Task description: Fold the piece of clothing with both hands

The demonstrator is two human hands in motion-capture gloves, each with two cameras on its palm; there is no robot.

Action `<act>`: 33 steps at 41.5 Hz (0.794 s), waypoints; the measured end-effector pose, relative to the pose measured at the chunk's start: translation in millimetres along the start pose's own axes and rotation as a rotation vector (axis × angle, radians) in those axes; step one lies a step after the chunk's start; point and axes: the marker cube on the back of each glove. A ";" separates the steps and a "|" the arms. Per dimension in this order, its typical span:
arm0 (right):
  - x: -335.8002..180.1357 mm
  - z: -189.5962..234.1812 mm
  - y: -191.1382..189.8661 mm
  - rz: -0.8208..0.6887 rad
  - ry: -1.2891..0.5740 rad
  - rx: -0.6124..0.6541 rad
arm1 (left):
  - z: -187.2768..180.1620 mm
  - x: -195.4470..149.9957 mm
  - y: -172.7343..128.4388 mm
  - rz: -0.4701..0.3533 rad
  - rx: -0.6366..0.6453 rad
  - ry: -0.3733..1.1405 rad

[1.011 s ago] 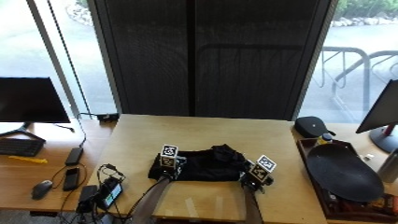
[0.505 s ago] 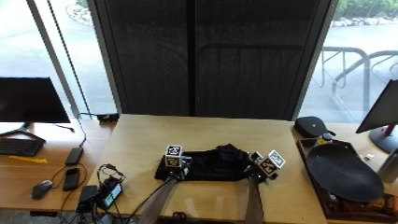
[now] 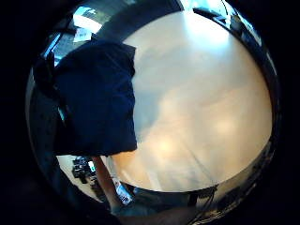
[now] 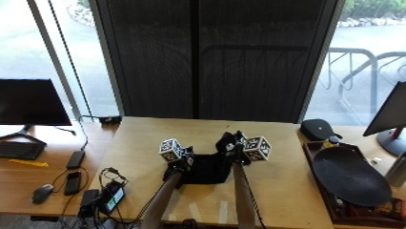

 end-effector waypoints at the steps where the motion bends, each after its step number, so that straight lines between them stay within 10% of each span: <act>1: -7.6 7.5 1.8 0.005 0.027 -0.009 | -6.4 -3.4 -0.3 -0.011 0.015 0.053; 19: -114.7 132.2 86.8 -0.355 0.248 -0.130 | -149.6 -24.0 36.3 0.064 0.374 0.429; 33: -86.2 194.7 132.1 -0.356 0.194 -0.571 | -133.4 -65.7 13.4 -0.021 0.397 0.332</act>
